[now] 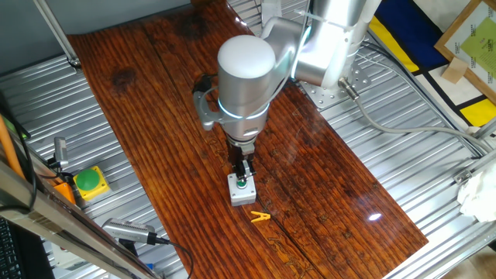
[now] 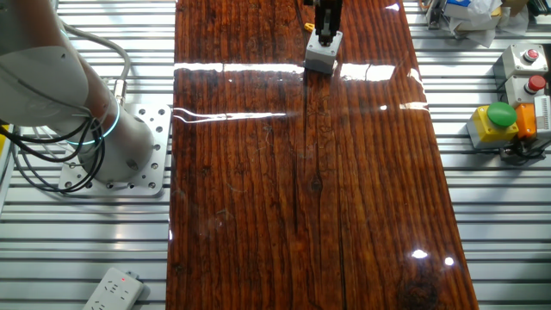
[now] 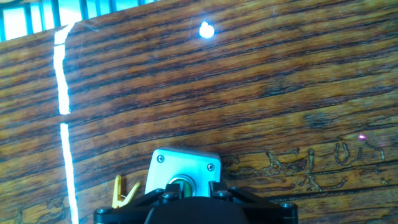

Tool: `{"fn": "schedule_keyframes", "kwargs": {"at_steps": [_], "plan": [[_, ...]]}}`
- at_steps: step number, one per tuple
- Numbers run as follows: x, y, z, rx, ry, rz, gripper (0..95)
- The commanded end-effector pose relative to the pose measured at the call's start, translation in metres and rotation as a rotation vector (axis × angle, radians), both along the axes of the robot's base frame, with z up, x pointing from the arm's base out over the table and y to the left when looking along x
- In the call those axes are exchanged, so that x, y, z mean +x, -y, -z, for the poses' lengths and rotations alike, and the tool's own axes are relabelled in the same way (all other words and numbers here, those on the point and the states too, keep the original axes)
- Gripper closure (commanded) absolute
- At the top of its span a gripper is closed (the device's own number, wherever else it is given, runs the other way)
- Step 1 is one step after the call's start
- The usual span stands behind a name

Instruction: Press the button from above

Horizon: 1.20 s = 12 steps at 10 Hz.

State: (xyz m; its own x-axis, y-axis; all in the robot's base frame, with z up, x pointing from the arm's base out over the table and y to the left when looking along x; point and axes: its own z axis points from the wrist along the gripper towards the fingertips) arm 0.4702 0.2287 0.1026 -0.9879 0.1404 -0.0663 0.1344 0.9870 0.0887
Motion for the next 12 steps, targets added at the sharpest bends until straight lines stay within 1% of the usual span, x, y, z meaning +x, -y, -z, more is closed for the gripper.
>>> {"fn": "schedule_keyframes", "kwargs": {"at_steps": [1,2,3,9,12], "plan": [[0.0001,-0.0004,-0.0015,0.003,-0.005,0.000,76.0],[0.0001,-0.0004,-0.0015,0.003,-0.005,0.002,76.0],[0.0001,-0.0004,-0.0015,0.002,-0.004,0.004,57.0],[0.0001,-0.0005,-0.0010,-0.003,0.000,-0.002,57.0],[0.0001,-0.0007,0.0017,-0.008,0.002,-0.006,57.0]]}}
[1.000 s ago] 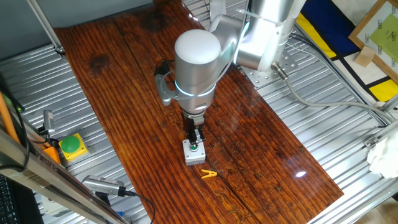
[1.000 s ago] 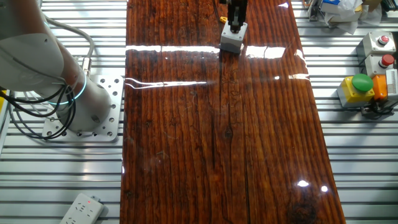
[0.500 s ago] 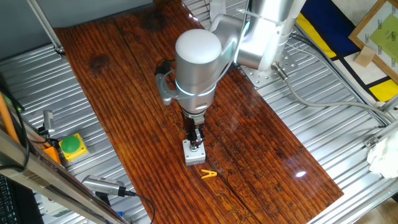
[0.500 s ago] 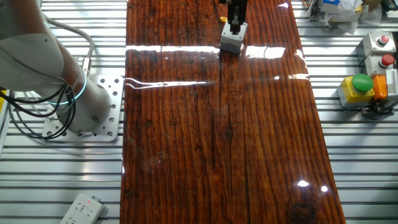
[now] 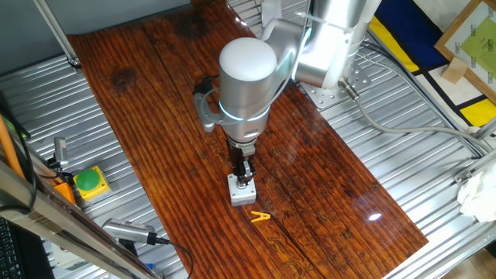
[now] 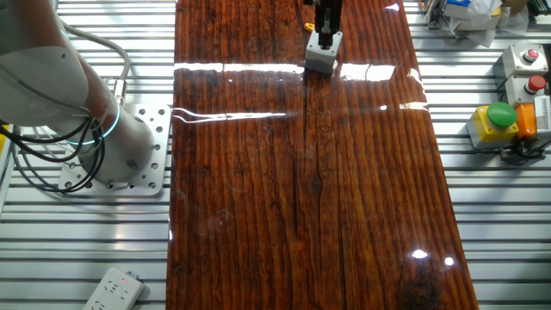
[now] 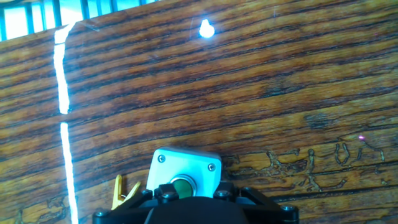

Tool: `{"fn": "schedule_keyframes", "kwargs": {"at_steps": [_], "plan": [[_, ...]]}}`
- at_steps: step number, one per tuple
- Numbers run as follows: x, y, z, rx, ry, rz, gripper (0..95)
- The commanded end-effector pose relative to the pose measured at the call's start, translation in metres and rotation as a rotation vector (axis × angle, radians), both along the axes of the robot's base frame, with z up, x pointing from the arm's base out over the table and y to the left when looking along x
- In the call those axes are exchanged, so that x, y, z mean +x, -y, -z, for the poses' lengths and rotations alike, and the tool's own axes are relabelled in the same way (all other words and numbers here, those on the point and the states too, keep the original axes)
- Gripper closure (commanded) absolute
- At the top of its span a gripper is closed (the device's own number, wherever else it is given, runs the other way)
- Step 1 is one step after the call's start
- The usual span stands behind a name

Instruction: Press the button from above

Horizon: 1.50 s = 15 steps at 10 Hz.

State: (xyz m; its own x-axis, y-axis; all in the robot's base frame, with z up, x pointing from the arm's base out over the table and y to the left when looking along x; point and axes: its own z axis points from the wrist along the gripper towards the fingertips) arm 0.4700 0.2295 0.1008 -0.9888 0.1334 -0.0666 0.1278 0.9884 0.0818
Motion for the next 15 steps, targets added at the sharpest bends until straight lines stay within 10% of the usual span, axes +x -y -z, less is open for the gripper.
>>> {"fn": "schedule_keyframes", "kwargs": {"at_steps": [1,15], "plan": [[0.0002,0.0002,0.0006,-0.001,0.004,-0.001,57.0],[-0.0001,0.0060,0.0086,-0.001,0.016,-0.012,57.0]]}}
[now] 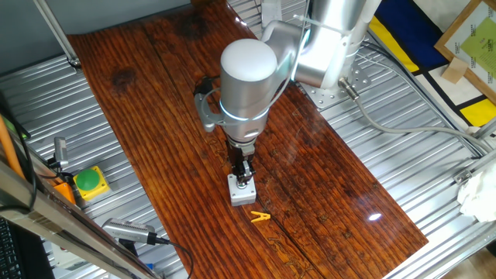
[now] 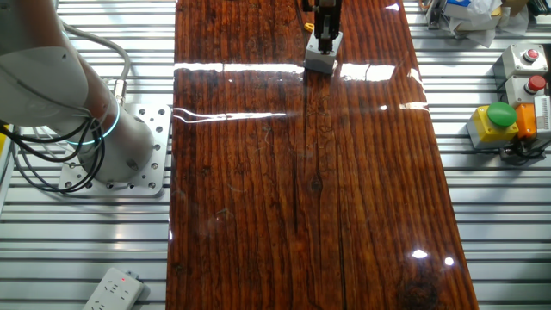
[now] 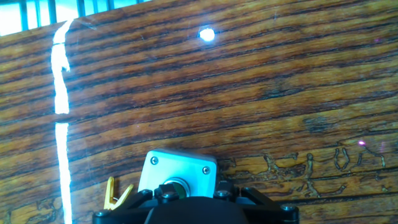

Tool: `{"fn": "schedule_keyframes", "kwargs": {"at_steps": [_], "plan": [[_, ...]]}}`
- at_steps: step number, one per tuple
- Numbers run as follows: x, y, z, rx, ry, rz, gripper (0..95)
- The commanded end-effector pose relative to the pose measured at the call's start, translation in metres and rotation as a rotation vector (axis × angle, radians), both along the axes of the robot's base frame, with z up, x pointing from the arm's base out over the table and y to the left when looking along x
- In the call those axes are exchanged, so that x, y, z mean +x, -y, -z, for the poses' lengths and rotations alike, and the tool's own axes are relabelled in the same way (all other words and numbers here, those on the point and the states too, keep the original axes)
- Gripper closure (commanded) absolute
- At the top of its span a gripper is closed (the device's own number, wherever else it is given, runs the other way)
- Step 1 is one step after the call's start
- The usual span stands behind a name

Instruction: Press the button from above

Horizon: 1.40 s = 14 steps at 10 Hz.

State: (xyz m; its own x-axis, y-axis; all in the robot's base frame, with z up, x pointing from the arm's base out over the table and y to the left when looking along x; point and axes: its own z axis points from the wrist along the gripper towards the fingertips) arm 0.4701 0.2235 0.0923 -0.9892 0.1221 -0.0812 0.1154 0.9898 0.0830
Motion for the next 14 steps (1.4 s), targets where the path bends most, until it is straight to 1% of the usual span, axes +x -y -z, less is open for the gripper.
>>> {"fn": "schedule_keyframes", "kwargs": {"at_steps": [1,3,14], "plan": [[-0.0003,0.0000,0.0011,-0.001,0.002,0.000,57.0],[-0.0005,-0.0003,0.0029,-0.001,0.006,0.001,57.0],[-0.0005,-0.0005,0.0060,0.000,0.006,-0.001,57.0]]}}
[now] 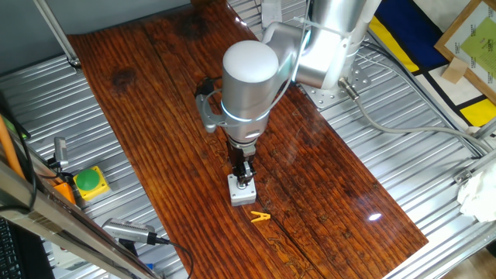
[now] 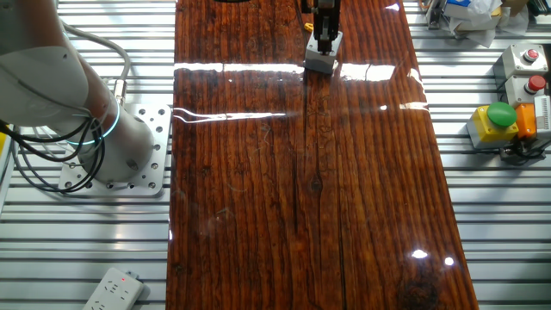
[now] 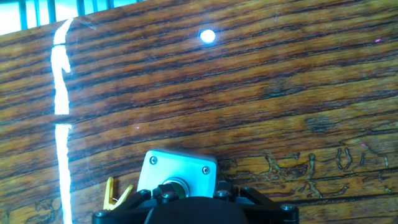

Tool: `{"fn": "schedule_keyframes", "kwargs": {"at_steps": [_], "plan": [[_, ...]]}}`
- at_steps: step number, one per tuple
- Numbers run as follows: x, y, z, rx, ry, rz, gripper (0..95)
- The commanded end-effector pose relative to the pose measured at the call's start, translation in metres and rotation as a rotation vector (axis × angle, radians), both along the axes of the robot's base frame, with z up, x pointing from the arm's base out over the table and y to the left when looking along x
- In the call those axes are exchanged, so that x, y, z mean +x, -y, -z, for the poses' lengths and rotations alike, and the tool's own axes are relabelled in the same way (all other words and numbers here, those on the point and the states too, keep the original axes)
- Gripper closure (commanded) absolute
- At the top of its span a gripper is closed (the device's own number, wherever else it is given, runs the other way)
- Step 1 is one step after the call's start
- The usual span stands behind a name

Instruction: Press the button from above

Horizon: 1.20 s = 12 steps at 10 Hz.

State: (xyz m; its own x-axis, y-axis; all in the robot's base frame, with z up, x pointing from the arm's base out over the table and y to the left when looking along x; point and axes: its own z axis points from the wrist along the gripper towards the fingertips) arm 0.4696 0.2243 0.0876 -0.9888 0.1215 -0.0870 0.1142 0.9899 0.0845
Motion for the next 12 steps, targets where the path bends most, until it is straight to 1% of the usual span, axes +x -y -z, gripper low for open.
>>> {"fn": "schedule_keyframes", "kwargs": {"at_steps": [1,3,4,5,7,12], "plan": [[0.000,0.000,0.002,-0.001,0.000,0.001,57.0],[-0.001,0.000,0.005,0.000,0.005,0.004,57.0],[0.000,0.000,0.004,-0.001,0.002,0.003,57.0],[0.000,0.001,-0.002,0.000,-0.015,-0.002,57.0],[0.002,0.003,-0.014,0.002,-0.020,-0.005,57.0],[0.002,0.003,-0.019,0.006,-0.017,0.000,57.0]]}}
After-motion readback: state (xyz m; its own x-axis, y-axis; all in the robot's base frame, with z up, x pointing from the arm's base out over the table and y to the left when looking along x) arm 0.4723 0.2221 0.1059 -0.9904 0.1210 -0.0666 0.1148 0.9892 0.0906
